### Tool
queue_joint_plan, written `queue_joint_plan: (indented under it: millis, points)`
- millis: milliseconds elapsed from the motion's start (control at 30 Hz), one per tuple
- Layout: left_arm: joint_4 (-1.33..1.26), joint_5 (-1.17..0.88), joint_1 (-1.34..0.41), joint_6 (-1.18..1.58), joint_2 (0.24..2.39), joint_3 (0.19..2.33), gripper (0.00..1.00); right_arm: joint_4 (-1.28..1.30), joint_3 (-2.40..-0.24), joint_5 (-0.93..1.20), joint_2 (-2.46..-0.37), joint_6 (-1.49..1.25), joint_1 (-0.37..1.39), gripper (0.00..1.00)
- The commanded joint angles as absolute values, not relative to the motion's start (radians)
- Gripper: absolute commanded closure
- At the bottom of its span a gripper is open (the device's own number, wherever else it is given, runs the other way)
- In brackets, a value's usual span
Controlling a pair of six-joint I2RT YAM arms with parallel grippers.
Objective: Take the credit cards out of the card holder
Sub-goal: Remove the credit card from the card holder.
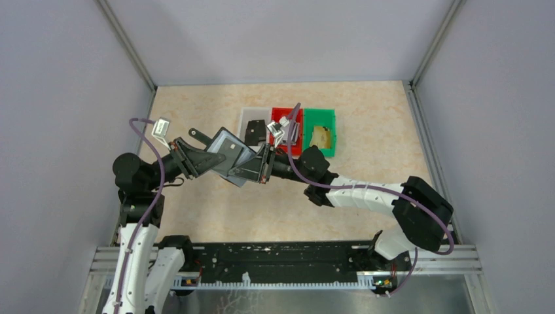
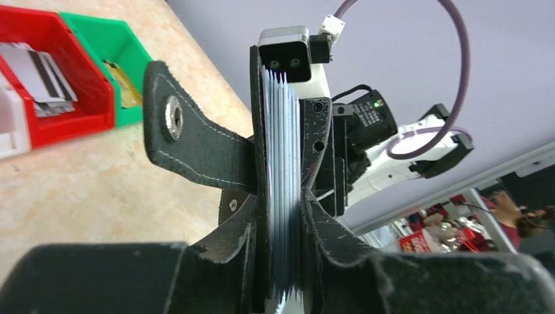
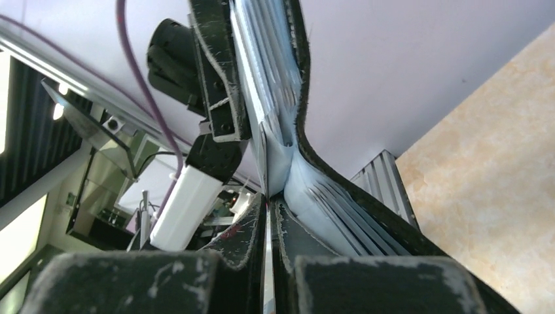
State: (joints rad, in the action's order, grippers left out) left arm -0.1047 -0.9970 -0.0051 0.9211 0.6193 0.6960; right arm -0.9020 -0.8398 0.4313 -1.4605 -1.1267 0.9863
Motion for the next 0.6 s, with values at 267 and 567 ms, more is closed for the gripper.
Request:
queue_joint_plan:
  millis: [267, 567]
  points:
    - [-0.272, -1.132, -0.018, 1.108, 0.63, 0.669, 0.96, -1.259, -0.744, 0.408, -1.422, -1.14, 0.995, 1.0]
    - [-0.136, -1.11, -0.019, 0.922, 0.616, 0.761, 0.92, -1.198, -0.742, 0.393, -1.38, -1.109, 0.992, 0.9]
